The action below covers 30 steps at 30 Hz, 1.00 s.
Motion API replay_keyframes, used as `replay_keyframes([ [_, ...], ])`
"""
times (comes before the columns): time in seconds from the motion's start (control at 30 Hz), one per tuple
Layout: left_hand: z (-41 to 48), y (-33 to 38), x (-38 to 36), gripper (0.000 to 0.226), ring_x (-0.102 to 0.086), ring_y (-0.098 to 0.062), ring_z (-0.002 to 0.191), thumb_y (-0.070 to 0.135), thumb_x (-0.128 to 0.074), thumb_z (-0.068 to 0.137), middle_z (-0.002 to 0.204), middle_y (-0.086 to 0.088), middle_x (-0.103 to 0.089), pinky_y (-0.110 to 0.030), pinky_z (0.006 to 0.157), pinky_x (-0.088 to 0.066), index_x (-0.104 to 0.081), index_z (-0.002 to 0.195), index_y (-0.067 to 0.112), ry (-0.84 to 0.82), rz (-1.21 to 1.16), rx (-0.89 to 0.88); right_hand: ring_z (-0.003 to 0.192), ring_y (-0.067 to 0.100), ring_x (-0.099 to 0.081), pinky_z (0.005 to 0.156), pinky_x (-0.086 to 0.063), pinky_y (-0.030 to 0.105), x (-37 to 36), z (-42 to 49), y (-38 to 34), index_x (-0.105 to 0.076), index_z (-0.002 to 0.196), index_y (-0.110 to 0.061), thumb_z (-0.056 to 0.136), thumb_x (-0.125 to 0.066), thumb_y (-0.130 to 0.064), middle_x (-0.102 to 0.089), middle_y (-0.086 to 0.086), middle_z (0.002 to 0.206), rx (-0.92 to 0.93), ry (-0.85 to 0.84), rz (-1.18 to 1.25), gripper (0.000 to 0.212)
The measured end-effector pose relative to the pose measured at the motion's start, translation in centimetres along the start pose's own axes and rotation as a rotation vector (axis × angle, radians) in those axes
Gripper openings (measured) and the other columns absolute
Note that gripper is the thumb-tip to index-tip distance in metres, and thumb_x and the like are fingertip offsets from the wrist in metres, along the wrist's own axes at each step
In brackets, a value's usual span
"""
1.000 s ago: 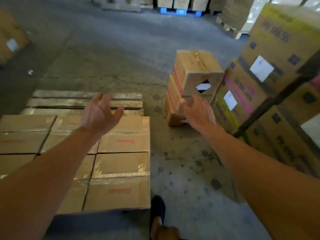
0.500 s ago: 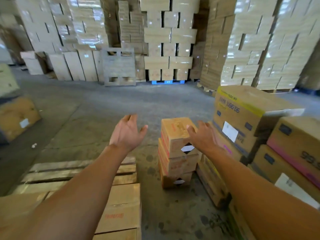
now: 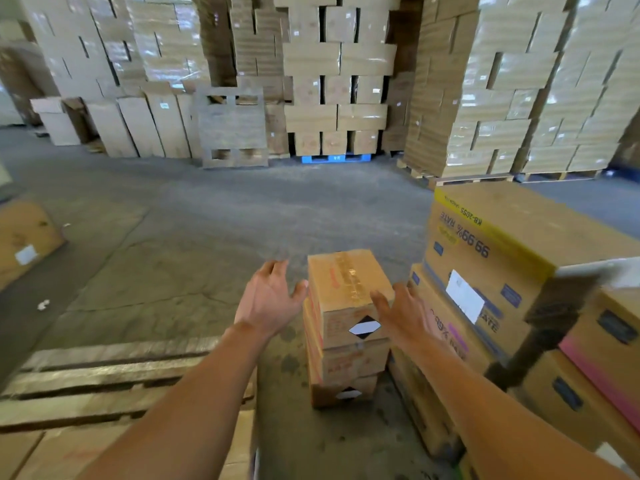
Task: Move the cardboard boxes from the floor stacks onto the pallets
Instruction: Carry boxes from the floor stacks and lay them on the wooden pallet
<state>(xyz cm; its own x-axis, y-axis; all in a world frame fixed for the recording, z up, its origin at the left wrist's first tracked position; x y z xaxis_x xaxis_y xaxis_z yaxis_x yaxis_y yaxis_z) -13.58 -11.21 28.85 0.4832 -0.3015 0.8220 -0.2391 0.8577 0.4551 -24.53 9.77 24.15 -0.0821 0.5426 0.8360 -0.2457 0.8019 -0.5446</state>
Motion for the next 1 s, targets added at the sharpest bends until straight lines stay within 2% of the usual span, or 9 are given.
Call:
replay_keyframes([
  [0.2,8.5,-5.0,-4.0,0.059,-0.052,-0.037,0.127,0.038,-0.058,0.097,0.139,-0.021,-0.053,-0.040,0.104,-0.040,-0.047,0.143,0.002,-0.068,0.029,0.040,0.124,0.033,-0.051,0.095,-0.044,0.045,-5.9,8.3,-2.2,-0.045,0.141,-0.014,0.101,-0.030,-0.062,-0.052,0.011,0.139,-0.022,-0.047,-0.040,0.064],
  [0.33,15.4,-8.7,-6.6,0.059,-0.051,-0.037,0.127,0.037,-0.058,0.097,0.139,-0.020,-0.053,-0.039,0.103,-0.040,-0.046,0.143,0.001,-0.135,0.035,0.042,0.118,0.032,-0.053,0.093,-0.046,0.045,-9.0,14.9,-4.5,-0.045,0.139,-0.016,0.098,-0.026,-0.067,-0.055,0.009,0.135,-0.057,-0.065,-0.031,0.068],
  [0.5,25.0,-10.8,-10.5,0.057,-0.053,-0.040,0.125,0.033,-0.064,0.094,0.136,-0.022,-0.055,-0.040,0.103,-0.042,-0.051,0.139,-0.001,-0.175,-0.004,-0.027,0.116,0.028,-0.055,0.092,-0.051,0.045,-11.7,23.0,-5.7,-0.043,0.143,-0.018,0.099,-0.030,-0.063,-0.053,0.006,0.137,-0.118,-0.035,-0.016,0.065],
  [0.63,31.2,-10.6,-16.0,0.065,-0.047,-0.034,0.132,0.045,-0.051,0.095,0.145,-0.015,-0.049,-0.039,0.108,-0.038,-0.044,0.146,0.005,-0.295,0.001,-0.074,0.124,0.031,-0.051,0.097,-0.048,0.046,-14.0,28.8,-4.3,-0.036,0.149,-0.017,0.100,-0.030,-0.060,-0.048,0.010,0.145,-0.188,-0.074,-0.013,0.066],
  [0.8,38.0,-11.2,-23.0,0.068,-0.042,-0.029,0.136,0.044,-0.056,0.096,0.150,-0.010,-0.043,-0.035,0.110,-0.034,-0.037,0.150,0.008,-0.421,0.005,-0.101,0.124,0.028,-0.051,0.099,-0.049,0.044,-16.9,35.8,-1.5,-0.036,0.148,-0.016,0.102,-0.030,-0.060,-0.048,0.010,0.142,-0.268,-0.081,-0.013,0.064],
  [1.0,42.9,-13.5,-28.9,0.067,-0.048,-0.026,0.129,0.053,-0.057,0.094,0.143,-0.006,-0.048,-0.035,0.106,-0.041,-0.042,0.144,0.011,-0.603,0.031,-0.131,0.130,0.030,-0.046,0.102,-0.042,0.041,-20.6,41.4,0.6,-0.038,0.147,-0.012,0.103,-0.033,-0.055,-0.045,0.011,0.147,-0.365,-0.142,0.002,0.062],
])
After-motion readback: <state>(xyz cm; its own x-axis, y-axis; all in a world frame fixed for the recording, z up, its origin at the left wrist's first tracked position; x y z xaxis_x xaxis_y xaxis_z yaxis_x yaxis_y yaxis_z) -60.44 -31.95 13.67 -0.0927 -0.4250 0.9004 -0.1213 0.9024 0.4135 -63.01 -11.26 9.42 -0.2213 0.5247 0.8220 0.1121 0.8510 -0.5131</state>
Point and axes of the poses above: each hand's wrist, its own z-axis towards the middle knuckle, its own x-axis out of the back of the hand, y = z × x, the point moved 3 cm from there along z, towards the middle knuckle
